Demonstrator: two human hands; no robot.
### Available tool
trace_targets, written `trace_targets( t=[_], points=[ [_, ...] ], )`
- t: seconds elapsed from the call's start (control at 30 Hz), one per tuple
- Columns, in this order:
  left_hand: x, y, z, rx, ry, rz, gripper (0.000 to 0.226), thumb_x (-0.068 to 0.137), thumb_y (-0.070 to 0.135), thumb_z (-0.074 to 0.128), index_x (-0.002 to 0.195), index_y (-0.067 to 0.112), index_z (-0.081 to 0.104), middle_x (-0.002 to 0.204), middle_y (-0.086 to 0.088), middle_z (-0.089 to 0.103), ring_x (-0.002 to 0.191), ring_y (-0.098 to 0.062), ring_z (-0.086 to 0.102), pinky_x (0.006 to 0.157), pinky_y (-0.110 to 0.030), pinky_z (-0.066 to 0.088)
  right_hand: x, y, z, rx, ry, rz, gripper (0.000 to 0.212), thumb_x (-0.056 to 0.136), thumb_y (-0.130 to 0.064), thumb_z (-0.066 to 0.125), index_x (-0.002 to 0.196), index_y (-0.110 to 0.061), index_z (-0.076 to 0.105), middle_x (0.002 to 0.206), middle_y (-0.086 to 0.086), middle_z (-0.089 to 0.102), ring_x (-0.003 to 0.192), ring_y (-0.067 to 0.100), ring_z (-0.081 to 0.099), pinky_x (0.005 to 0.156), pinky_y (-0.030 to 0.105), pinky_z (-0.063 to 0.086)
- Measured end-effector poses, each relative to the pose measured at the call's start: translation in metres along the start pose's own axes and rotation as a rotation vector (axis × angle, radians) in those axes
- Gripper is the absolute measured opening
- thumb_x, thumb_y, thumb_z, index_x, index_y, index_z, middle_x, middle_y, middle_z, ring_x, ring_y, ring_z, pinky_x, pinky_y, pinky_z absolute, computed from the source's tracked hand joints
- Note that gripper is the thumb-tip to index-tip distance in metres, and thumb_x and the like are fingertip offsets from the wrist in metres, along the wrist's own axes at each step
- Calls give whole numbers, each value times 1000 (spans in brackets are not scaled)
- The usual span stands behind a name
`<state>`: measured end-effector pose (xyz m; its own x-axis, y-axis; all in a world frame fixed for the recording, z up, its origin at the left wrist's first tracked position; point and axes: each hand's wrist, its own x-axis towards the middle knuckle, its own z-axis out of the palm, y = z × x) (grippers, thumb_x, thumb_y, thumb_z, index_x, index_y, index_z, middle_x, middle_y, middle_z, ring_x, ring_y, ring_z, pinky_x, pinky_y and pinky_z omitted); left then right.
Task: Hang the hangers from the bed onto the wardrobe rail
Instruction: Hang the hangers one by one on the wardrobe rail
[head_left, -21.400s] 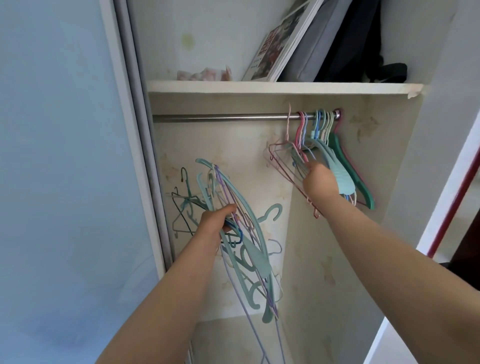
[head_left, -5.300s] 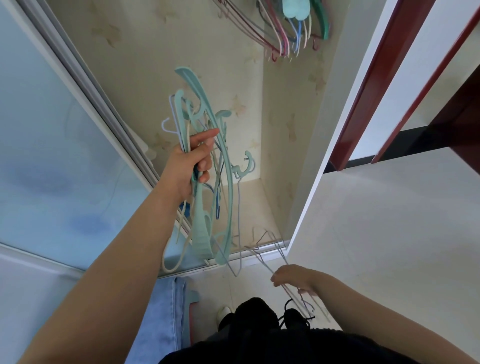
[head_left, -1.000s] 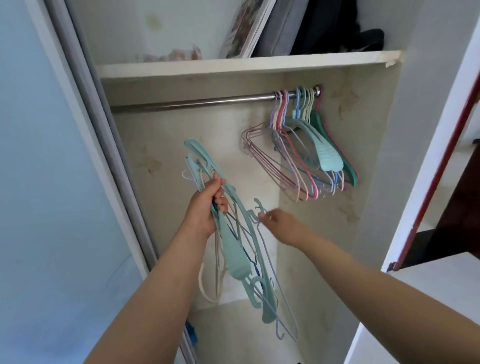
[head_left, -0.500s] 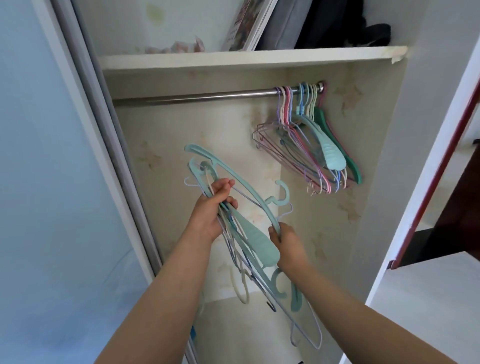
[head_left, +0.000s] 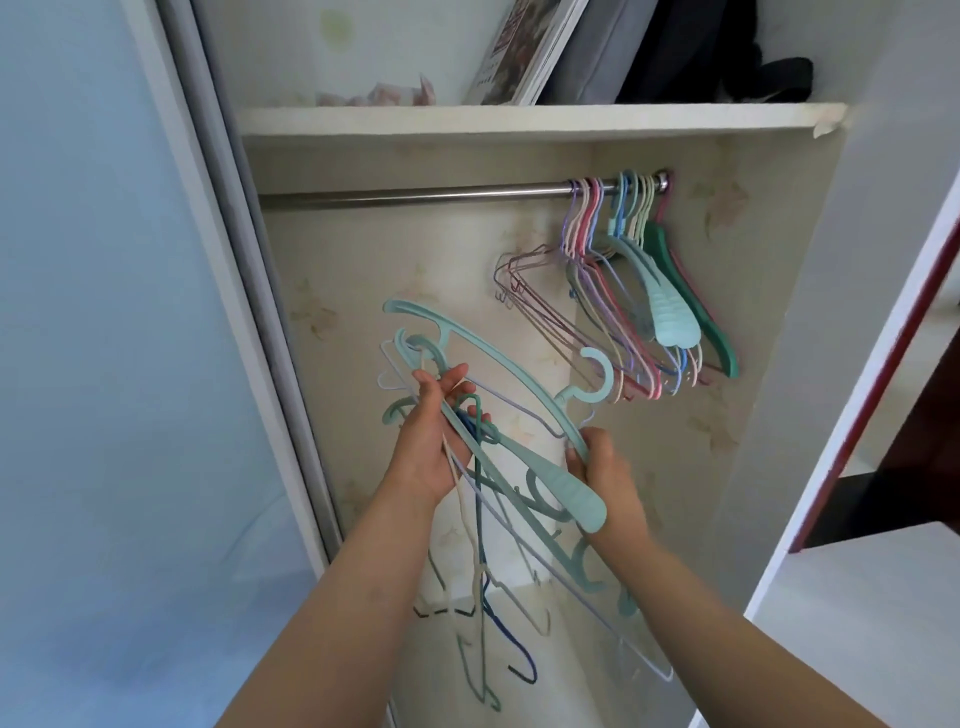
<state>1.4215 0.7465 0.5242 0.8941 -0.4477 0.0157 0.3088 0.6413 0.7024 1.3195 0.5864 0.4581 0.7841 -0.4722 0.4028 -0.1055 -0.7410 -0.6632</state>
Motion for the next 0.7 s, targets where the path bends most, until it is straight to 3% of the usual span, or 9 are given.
trace_targets(
  t=[0.1, 0.2, 0.3, 0.4, 0.5, 0.57, 0.63, 0.7],
  points=[
    [-1, -1, -3, 35, 14, 30, 39, 99, 40, 41, 103, 10, 65, 79, -1, 62, 64, -17, 54, 63, -32, 54, -1, -4, -9, -8, 103, -32, 24, 97, -20, 50, 118, -8, 55, 109, 10, 54, 97, 28, 52, 80, 35, 43],
    [0, -2, -8, 42, 36, 58, 19, 101, 16, 45, 100, 7, 62, 84, -3, 64, 71, -22, 55, 75, -37, 52, 5, -16, -25, 163, -130, 58, 27, 99, -27, 44, 125, -20, 50, 90, 8, 61, 82, 26, 59, 71, 35, 45],
    [1, -3, -12, 55, 46, 53, 22, 102, 15, 40, 97, 7, 60, 85, -4, 64, 70, -21, 54, 75, -37, 52, 14, -20, -41, 203, -204, 50, 27, 99, -24, 47, 124, -22, 55, 82, -4, 60, 73, 13, 56, 64, 25, 40],
    [3, -7, -14, 80, 52, 59, 21, 102, 16, 42, 99, 8, 61, 86, -2, 66, 70, -17, 56, 73, -35, 54, 20, -20, -55, 365, -286, 122, 23, 99, -30, 47, 117, -23, 60, 60, -7, 40, 44, 6, 32, 40, 19, 29],
    [6, -6, -14, 67, 58, 71, 19, 101, 11, 44, 100, 12, 62, 83, 0, 68, 69, -14, 62, 72, -33, 54, 15, -30, -68, 687, -426, 279, 26, 102, -30, 41, 119, -25, 59, 60, -2, 31, 43, 9, 21, 41, 15, 18],
    [7, -2, -13, 29, 66, 69, 19, 100, 8, 45, 95, 13, 62, 71, 1, 64, 62, -14, 59, 69, -31, 55, 7, -40, -77, 815, -556, 292, 26, 102, -22, 40, 121, -19, 58, 66, 0, 38, 44, 10, 27, 39, 16, 24],
    [10, 0, -15, 2, 91, 63, 16, 98, 8, 48, 87, 13, 59, 60, 1, 56, 56, -15, 51, 59, -27, 53, -2, -51, -87, 770, -692, 173, 32, 101, -30, 39, 119, -18, 62, 75, 1, 56, 55, 17, 51, 50, 25, 46],
    [13, 0, -18, 6, 120, 56, 14, 96, 11, 53, 83, 13, 56, 53, 2, 51, 48, -14, 47, 49, -24, 48, -4, -52, -87, 611, -724, 95, 43, 97, -44, 33, 111, -23, 68, 94, -1, 70, 82, 20, 65, 76, 29, 55]
  ],
)
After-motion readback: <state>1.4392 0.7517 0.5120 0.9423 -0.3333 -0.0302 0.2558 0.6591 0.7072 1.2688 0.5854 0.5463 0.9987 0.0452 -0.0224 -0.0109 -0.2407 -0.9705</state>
